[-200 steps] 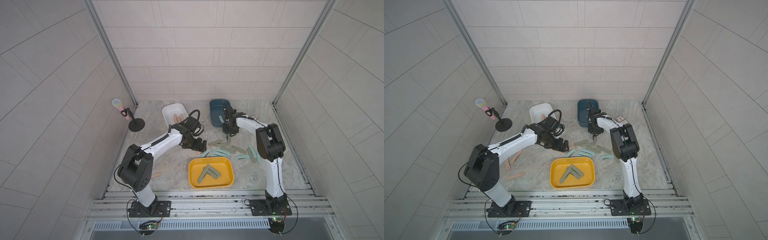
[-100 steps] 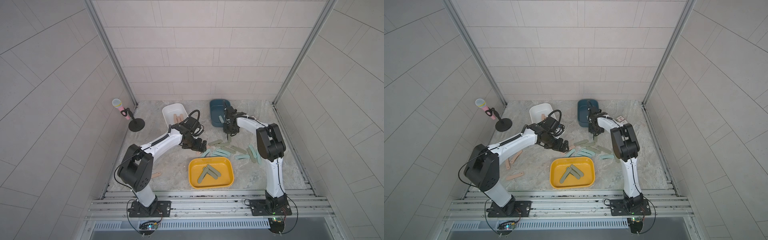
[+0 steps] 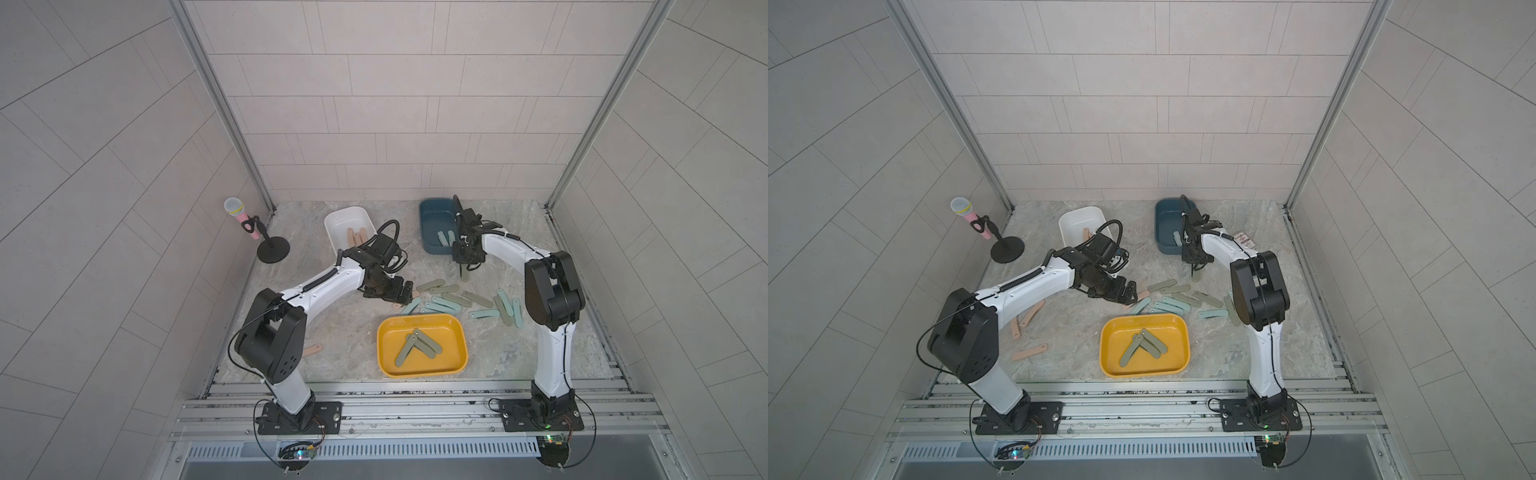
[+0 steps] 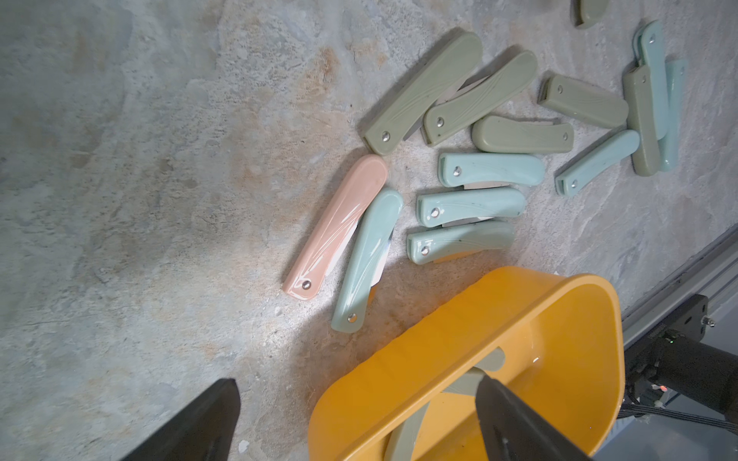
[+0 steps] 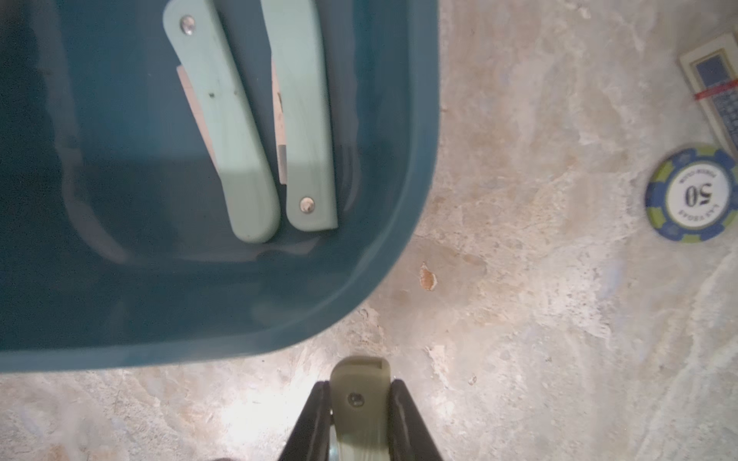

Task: Place the fruit knives into the storage box by color
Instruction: Pick up the fruit knife from the center of the board.

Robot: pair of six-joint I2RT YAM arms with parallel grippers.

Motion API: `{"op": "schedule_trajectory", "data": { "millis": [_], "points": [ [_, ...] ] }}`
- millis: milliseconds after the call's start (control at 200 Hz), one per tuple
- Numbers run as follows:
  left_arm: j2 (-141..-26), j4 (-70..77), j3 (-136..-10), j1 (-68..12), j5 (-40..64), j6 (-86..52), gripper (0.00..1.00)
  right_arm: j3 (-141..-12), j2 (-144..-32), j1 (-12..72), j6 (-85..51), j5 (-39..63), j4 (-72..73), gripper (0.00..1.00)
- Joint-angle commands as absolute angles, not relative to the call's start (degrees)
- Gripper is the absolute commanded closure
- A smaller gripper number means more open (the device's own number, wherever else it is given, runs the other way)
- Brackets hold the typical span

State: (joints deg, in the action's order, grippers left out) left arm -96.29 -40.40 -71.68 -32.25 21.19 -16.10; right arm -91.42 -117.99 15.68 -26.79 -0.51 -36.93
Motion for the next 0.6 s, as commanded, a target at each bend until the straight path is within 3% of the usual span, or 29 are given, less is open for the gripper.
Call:
{"op": "schedule_trajectory", "data": {
  "millis": [0, 595],
  "points": [
    [-94.8, -41.3, -71.8, -31.9, 21.1, -16.4, 0.00, -90.8, -115.6, 15.7, -26.5, -1.9, -38.3, 0.82],
    [-95.3, -41.5, -72.3, -29.2, 20.8, -18.8, 0.00, -89.5, -110.5, 16.6, -25.6, -0.9, -40.6, 0.82]
  ]
}}
